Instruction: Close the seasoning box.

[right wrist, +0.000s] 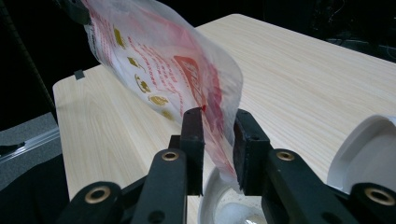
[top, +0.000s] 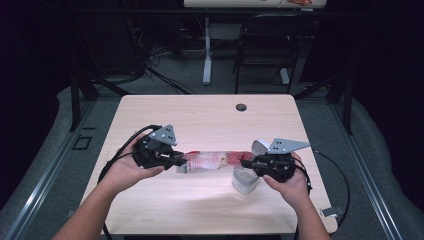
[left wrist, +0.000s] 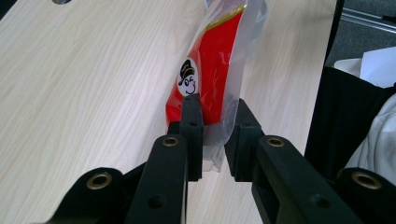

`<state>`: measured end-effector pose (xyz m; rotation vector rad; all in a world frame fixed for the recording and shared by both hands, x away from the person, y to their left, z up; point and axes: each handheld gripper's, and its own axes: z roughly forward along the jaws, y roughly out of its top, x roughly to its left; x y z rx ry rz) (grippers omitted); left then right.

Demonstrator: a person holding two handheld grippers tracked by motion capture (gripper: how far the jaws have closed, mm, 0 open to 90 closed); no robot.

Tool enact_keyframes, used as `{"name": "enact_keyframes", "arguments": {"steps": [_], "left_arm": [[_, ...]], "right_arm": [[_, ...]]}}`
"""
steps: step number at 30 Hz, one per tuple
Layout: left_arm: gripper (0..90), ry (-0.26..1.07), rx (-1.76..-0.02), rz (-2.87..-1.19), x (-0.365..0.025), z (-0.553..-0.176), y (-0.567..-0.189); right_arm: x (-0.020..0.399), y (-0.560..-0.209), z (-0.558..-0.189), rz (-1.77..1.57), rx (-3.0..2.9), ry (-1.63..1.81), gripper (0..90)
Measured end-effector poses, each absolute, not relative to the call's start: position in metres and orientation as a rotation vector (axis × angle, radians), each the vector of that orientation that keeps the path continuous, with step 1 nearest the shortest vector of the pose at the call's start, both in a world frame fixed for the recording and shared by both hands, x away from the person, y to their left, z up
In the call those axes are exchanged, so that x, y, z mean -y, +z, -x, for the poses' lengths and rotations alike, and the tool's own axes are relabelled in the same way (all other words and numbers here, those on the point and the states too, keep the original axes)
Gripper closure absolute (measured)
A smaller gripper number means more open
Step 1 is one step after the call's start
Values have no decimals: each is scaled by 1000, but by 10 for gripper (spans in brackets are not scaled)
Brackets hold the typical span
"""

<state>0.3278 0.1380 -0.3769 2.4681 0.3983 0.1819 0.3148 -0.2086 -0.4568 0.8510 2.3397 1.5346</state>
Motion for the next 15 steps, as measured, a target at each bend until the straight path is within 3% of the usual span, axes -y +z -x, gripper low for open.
{"name": "enact_keyframes", "arguments": {"steps": [15], "left_arm": [[797, 179, -376, -2476, -132, -329, -369]], "right_arm": [[211, -458, -315, -852, -2355, 1511, 833]]}}
